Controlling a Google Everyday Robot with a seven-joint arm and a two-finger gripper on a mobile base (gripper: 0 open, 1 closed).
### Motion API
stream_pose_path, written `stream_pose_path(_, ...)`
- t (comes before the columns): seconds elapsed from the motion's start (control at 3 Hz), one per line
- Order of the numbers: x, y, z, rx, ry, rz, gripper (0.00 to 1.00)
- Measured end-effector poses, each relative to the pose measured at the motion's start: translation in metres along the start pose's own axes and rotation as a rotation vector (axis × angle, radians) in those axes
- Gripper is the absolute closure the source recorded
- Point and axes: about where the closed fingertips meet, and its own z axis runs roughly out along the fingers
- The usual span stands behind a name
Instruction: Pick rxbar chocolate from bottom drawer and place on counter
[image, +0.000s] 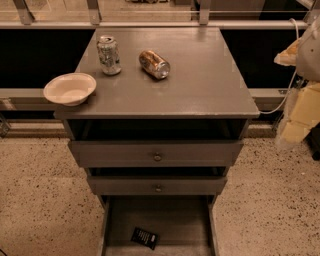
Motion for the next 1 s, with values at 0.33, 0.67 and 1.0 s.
stream_pose_path(0.33,-0.004,0.003,0.004,0.002,-0.016,0.006,0.0)
stream_pose_path(0.67,-0.014,0.013,0.033,-0.009,-0.057,0.023,0.0)
stream_pose_path(1.0,-0.034,0.053,0.068,-0.032,-0.168,0.015,0.0)
